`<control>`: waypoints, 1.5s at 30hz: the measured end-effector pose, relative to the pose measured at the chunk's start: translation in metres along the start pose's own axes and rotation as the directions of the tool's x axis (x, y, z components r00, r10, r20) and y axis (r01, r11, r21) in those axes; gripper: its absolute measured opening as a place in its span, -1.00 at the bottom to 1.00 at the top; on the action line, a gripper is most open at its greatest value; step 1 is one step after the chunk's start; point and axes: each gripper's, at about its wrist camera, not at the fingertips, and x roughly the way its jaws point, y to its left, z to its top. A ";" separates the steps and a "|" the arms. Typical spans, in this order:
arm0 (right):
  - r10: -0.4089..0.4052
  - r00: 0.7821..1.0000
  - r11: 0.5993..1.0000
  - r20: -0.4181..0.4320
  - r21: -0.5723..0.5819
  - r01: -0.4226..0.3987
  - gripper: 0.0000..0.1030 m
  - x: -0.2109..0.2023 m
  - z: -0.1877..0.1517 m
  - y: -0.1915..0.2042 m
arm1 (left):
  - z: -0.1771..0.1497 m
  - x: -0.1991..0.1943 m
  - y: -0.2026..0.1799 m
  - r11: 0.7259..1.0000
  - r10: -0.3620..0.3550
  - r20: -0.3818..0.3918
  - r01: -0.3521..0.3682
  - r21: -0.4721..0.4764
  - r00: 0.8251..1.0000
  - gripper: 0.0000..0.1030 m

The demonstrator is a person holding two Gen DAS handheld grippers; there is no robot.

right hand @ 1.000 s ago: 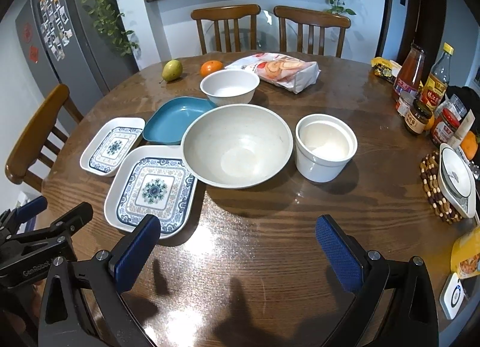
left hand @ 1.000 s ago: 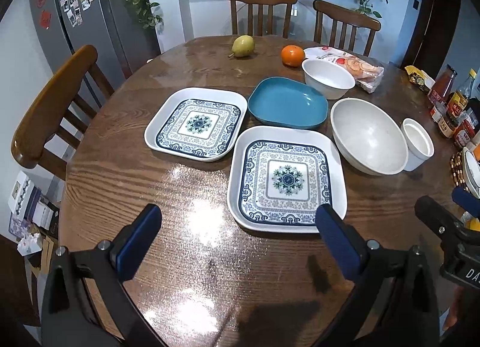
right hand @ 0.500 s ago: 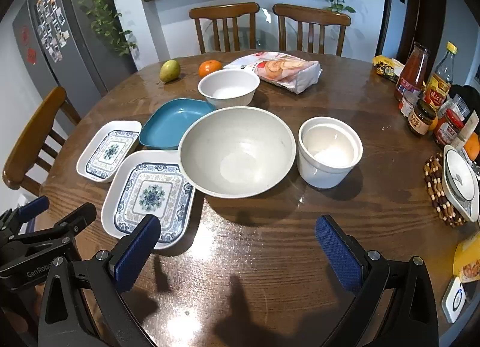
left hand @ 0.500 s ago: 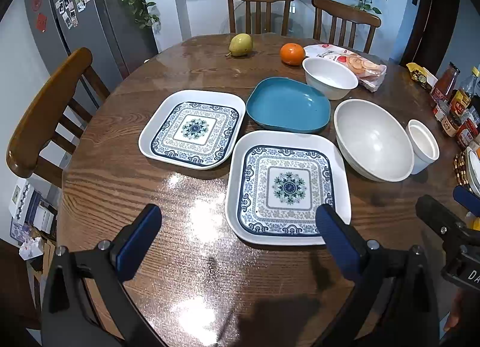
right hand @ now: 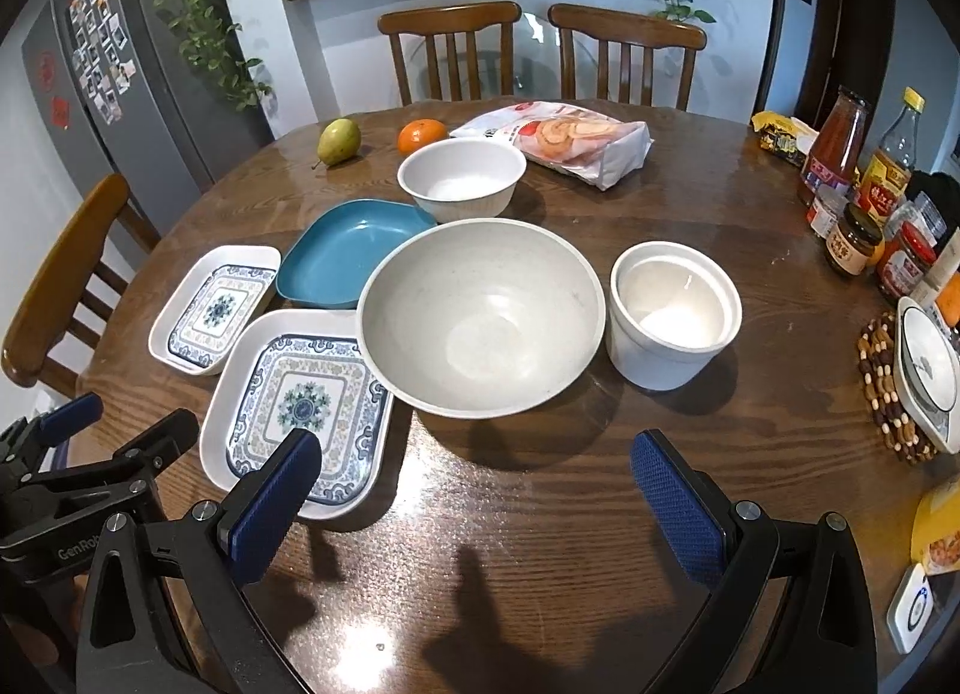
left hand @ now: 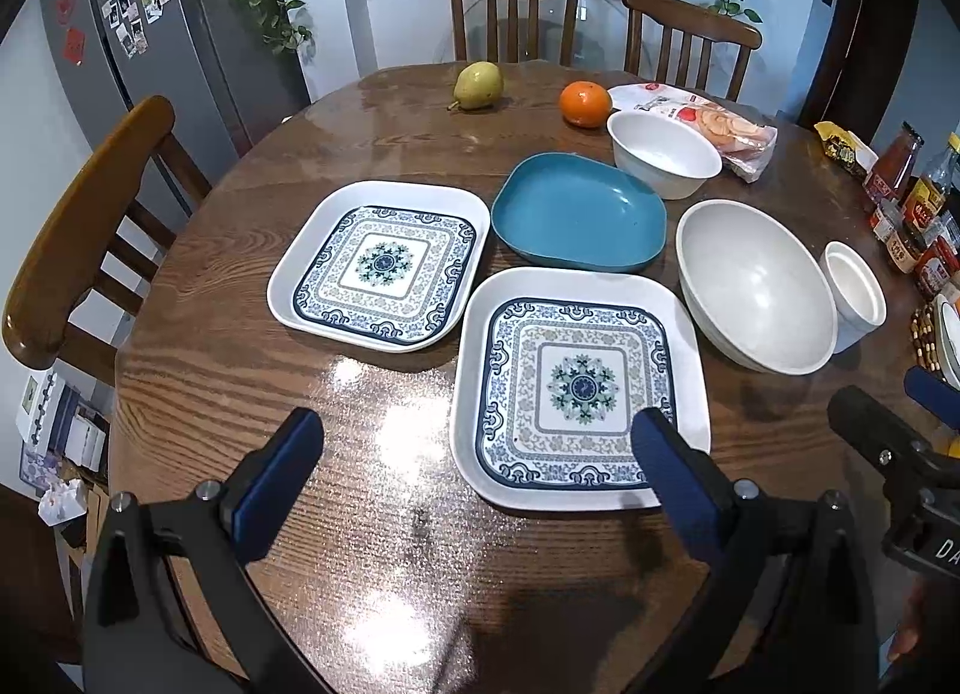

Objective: Organize plates and bowls

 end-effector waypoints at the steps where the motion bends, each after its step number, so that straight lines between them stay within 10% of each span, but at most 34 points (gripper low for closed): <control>1: 0.001 1.000 1.000 -0.002 0.001 -0.001 1.00 0.001 0.000 0.000 | 0.000 0.001 0.000 1.000 0.000 0.000 0.000 0.002 1.000 0.98; 11: 0.015 0.999 1.000 -0.034 0.009 -0.015 1.00 0.013 -0.001 0.003 | 0.003 0.015 0.002 1.000 -0.012 -0.036 0.013 0.009 0.999 0.92; 26: 0.071 0.992 0.997 -0.107 0.010 -0.071 0.99 0.045 -0.007 0.016 | 0.001 0.050 0.009 0.998 -0.056 -0.127 0.057 0.007 0.990 0.16; 31: 0.094 0.985 0.996 -0.144 0.019 -0.092 0.72 0.059 -0.008 0.019 | 0.000 0.062 0.016 0.996 -0.092 -0.165 0.091 -0.012 0.982 -0.23; 45: 0.121 0.968 0.993 -0.218 0.013 -0.121 -0.02 0.089 -0.010 0.032 | 0.000 0.081 0.022 0.992 -0.128 -0.204 0.126 -0.023 0.971 -0.51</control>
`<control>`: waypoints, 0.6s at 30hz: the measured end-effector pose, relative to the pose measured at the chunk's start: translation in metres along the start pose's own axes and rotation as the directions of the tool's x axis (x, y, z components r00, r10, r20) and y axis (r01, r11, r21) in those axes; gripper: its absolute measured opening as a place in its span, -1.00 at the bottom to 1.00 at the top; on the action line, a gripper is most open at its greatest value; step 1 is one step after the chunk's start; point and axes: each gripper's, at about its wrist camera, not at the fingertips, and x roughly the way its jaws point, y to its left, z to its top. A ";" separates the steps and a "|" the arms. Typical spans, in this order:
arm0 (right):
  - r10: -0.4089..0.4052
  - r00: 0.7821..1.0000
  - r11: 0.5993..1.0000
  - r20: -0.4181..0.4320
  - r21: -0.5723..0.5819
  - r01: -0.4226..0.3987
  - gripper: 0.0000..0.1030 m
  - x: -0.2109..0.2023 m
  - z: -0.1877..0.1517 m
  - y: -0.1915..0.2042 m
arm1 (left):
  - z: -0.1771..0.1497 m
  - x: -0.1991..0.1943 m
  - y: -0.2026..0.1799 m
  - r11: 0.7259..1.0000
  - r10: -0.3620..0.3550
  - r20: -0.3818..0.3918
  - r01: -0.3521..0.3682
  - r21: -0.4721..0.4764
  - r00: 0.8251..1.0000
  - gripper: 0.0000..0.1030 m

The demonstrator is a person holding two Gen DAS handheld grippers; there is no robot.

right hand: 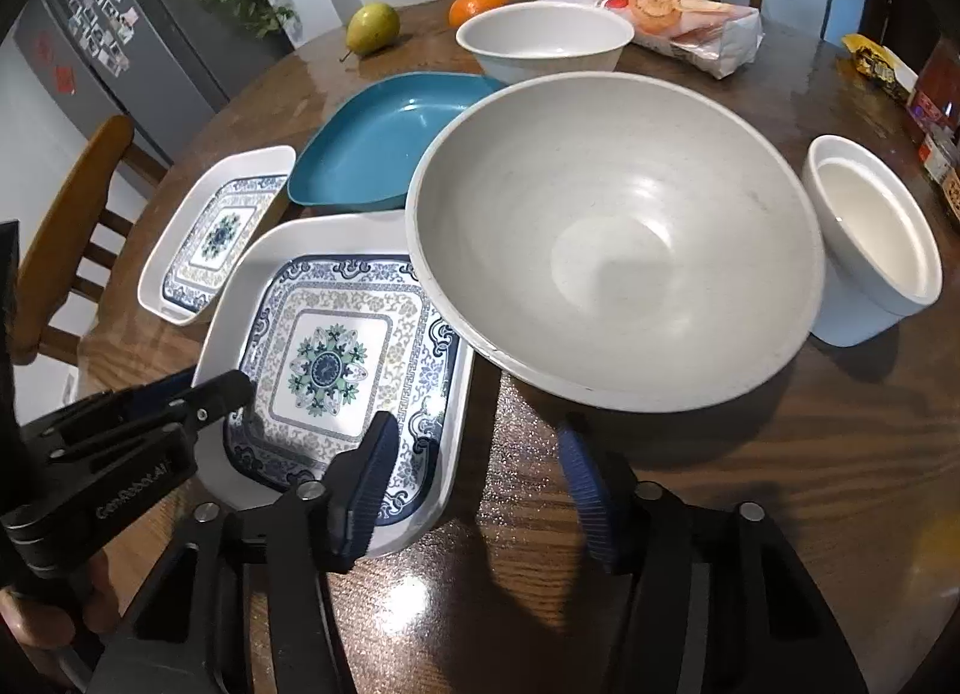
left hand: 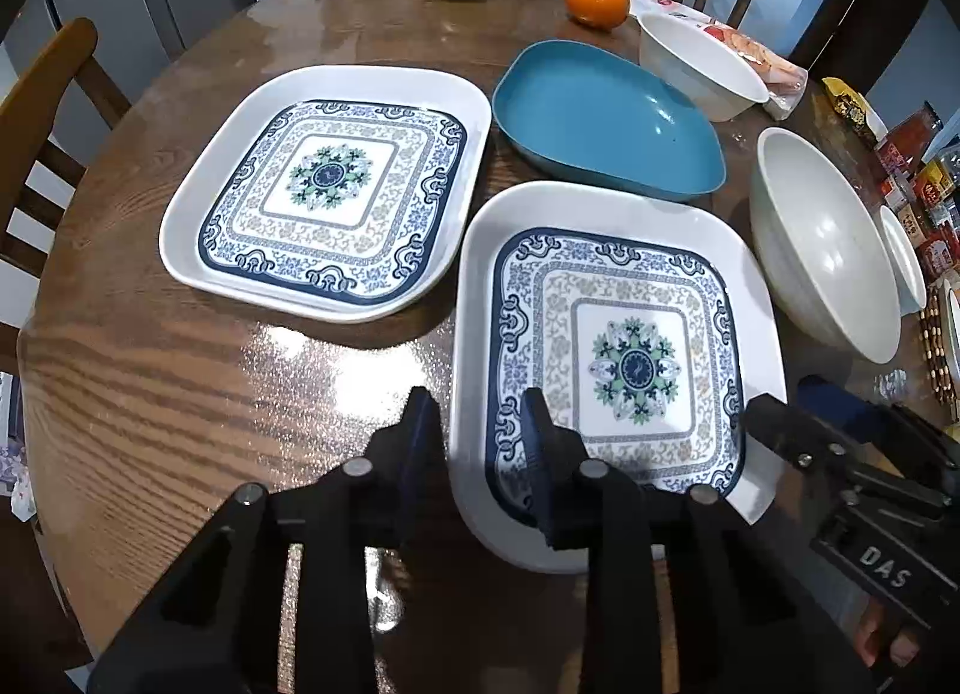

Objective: Organize plates and bowls

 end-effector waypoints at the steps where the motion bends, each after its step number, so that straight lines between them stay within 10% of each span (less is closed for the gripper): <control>1: 0.001 1.000 1.000 -0.004 -0.002 -0.001 -0.07 0.002 0.000 0.000 | 0.000 0.000 0.000 1.000 0.000 0.000 0.000 -0.001 1.000 -0.57; 8: 0.022 1.000 0.999 -0.010 -0.028 -0.022 -0.83 0.007 0.005 0.005 | 0.004 0.001 0.005 0.999 -0.021 0.001 0.021 -0.027 1.000 -0.82; 18: 0.061 0.998 0.998 0.005 -0.025 -0.061 -0.85 -0.004 0.000 0.004 | -0.011 -0.012 0.002 1.000 0.003 0.005 -0.003 -0.024 1.000 -0.83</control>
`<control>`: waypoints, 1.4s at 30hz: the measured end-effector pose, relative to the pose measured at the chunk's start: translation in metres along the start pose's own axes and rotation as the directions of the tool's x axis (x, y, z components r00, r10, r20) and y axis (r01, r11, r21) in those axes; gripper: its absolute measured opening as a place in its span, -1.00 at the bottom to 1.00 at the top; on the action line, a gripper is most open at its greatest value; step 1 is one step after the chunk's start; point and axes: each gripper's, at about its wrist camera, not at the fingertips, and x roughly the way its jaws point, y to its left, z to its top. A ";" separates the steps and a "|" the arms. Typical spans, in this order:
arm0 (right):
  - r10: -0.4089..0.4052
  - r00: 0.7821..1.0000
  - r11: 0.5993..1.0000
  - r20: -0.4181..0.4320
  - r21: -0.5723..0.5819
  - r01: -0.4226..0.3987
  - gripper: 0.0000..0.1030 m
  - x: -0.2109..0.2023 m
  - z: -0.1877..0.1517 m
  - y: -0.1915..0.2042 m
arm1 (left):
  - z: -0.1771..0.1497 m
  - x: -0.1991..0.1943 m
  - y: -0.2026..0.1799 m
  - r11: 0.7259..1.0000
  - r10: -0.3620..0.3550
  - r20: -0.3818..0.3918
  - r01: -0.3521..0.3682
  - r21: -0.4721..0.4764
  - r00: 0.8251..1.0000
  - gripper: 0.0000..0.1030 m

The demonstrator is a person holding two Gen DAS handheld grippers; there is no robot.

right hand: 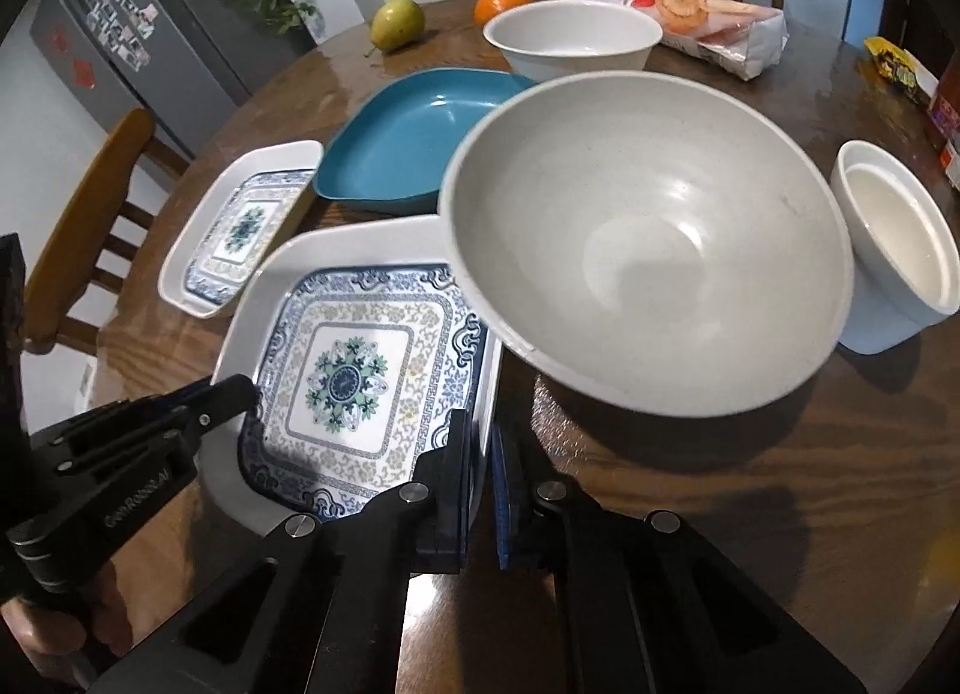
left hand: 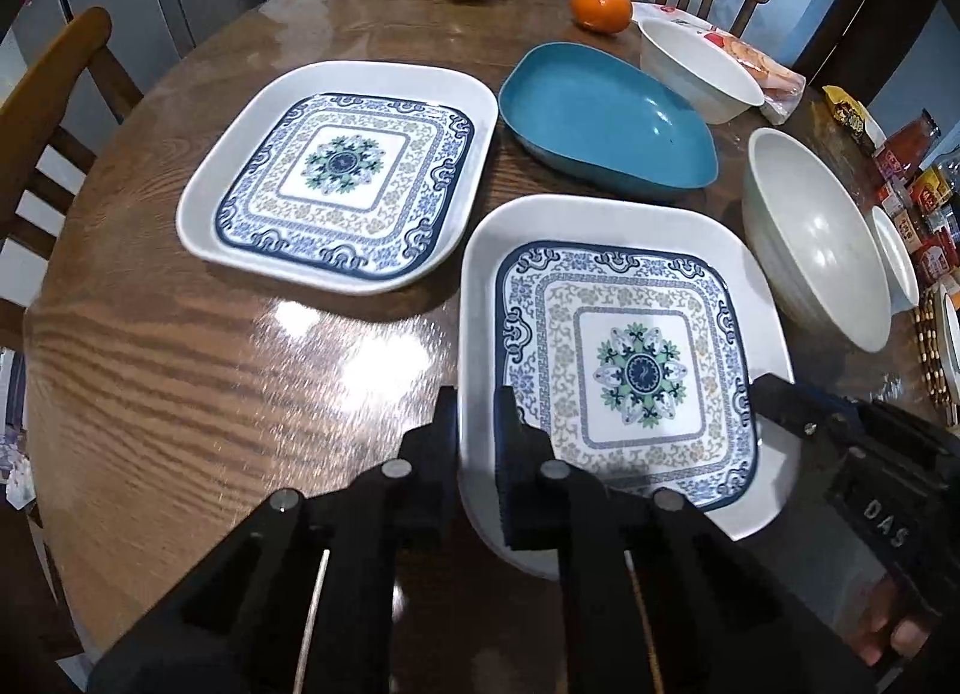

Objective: Organize plates and bowls

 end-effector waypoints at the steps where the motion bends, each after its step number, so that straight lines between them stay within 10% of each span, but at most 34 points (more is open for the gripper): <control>1: 0.007 1.000 1.000 0.001 -0.001 -0.007 -0.85 -0.004 -0.001 0.001 | -0.002 -0.002 0.000 1.000 -0.001 -0.003 0.001 -0.004 1.000 -0.83; 27: 0.080 0.995 0.989 -0.064 -0.117 -0.088 -0.81 0.002 -0.049 0.050 | -0.056 -0.024 0.039 0.992 0.106 0.013 -0.105 -0.071 0.994 -0.76; 31: 0.050 0.998 0.991 -0.048 -0.124 -0.056 -0.64 -0.002 -0.049 0.049 | -0.057 -0.030 0.043 0.991 0.108 0.033 -0.105 -0.085 0.994 0.34; 42: 0.148 0.989 0.988 0.006 -0.054 -0.148 -0.04 -0.037 -0.028 0.043 | -0.035 -0.059 0.075 0.983 0.141 0.077 -0.130 -0.130 0.987 0.71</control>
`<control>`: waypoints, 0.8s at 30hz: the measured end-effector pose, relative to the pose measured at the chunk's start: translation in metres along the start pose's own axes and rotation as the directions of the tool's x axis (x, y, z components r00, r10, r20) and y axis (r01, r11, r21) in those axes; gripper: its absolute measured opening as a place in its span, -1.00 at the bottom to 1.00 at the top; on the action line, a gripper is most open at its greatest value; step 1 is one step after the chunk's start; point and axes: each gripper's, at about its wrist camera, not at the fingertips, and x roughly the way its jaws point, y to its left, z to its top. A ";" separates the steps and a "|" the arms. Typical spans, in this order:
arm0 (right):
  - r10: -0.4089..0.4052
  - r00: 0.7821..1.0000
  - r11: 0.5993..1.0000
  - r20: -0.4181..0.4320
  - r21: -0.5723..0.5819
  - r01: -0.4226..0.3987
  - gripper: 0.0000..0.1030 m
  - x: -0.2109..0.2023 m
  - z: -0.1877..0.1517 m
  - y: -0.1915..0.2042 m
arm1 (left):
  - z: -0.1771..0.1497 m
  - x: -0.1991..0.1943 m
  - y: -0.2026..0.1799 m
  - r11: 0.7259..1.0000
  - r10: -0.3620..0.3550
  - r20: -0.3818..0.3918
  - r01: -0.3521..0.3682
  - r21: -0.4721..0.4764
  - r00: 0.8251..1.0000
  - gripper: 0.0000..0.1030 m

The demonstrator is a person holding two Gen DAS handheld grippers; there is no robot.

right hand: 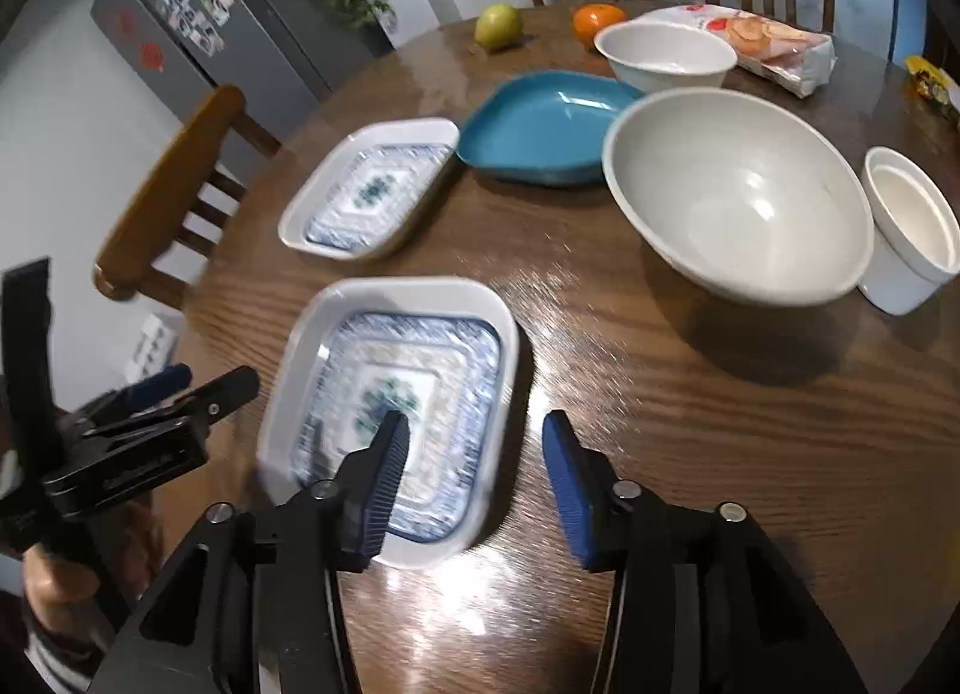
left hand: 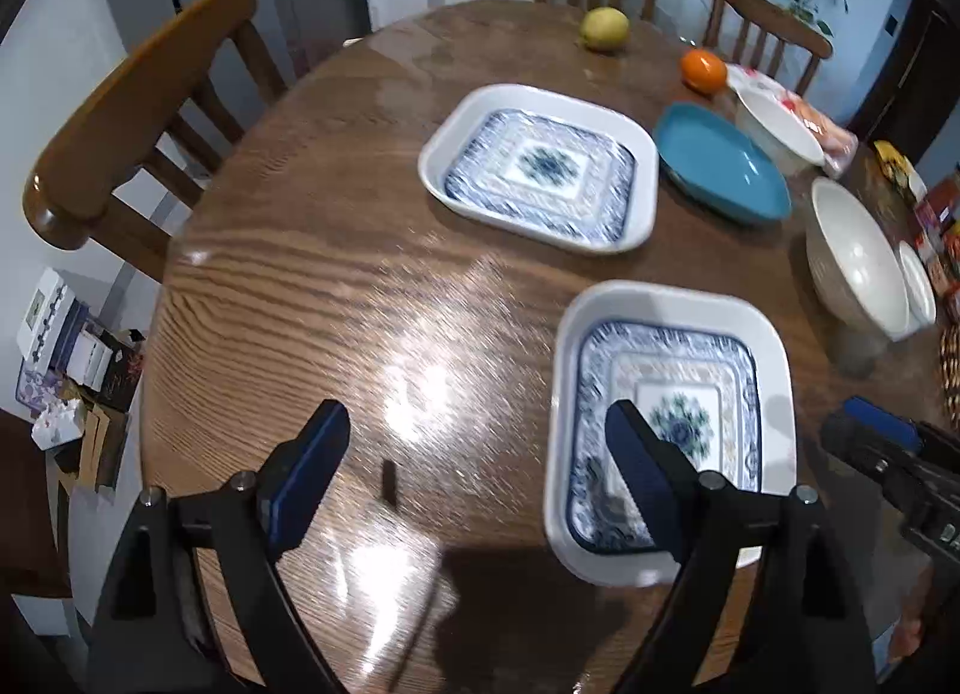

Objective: Organize plates and bowls

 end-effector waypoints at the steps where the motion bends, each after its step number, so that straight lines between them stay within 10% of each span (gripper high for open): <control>1: 0.011 1.000 1.000 0.005 0.004 -0.011 -0.03 -0.002 0.004 0.002 | 0.005 -0.001 0.004 1.000 -0.004 -0.002 0.004 -0.010 1.000 0.78; 24: -0.038 0.999 0.999 -0.003 0.033 0.038 0.15 0.080 0.095 0.051 | 0.116 0.070 0.030 0.996 0.066 0.015 -0.067 0.054 0.998 0.94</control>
